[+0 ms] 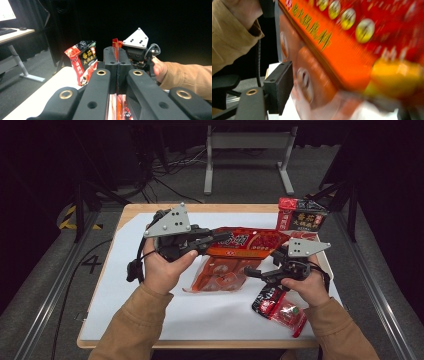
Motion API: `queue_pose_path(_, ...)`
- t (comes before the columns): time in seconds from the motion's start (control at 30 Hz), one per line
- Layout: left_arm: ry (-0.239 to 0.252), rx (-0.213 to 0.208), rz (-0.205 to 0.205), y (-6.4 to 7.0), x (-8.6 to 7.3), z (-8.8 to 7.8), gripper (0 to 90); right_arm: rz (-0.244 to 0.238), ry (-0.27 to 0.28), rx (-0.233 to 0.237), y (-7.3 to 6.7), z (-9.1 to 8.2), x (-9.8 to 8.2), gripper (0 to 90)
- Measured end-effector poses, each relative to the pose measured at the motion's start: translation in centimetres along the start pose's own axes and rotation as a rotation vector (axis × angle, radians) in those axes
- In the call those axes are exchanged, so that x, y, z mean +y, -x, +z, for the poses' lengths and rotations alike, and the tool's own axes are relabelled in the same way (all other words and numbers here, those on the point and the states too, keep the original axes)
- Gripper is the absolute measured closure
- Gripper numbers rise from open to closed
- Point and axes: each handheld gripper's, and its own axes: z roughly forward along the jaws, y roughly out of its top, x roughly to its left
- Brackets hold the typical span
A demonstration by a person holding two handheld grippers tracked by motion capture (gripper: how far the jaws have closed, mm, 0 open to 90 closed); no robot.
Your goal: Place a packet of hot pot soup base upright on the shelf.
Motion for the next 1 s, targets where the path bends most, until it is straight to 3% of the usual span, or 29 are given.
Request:
queue_pose_path(0.13,-0.006,-0.001,-0.001,-0.1,-0.1,0.2,90.0,-0.015,-0.002,0.009,0.0,0.4,-0.1,33.5)
queue_pose_path(0.23,-0.006,0.003,-0.005,-0.2,-0.3,0.3,90.0,-0.021,-0.015,0.050,-0.1,0.4,-0.1,48.6)
queue_pose_path(0.3,-0.006,0.007,-0.007,-0.3,-0.3,0.4,90.0,-0.036,-0.052,0.060,-0.4,0.4,0.1,59.7)
queue_pose_path(0.47,-0.001,0.021,-0.011,-0.5,-0.4,0.3,90.0,-0.088,-0.080,0.052,-0.7,0.4,0.4,69.5)
queue_pose_path(0.7,0.013,0.017,-0.025,-0.8,-0.8,0.3,89.9,-0.107,-0.131,0.041,-1.3,-0.2,1.3,70.4)
queue_pose_path(0.87,0.001,0.019,-0.025,-1.1,-1.1,0.3,89.4,-0.086,-0.157,0.047,-1.2,-0.6,1.7,70.5)
queue_pose_path(0.93,-0.004,0.027,-0.021,-1.2,-1.2,0.2,88.3,-0.086,-0.176,0.036,-1.2,-0.9,2.0,70.6)
queue_pose_path(1.0,-0.011,0.066,-0.013,-1.3,-1.3,0.0,85.0,-0.079,-0.191,0.024,-1.1,-1.2,2.2,70.6)
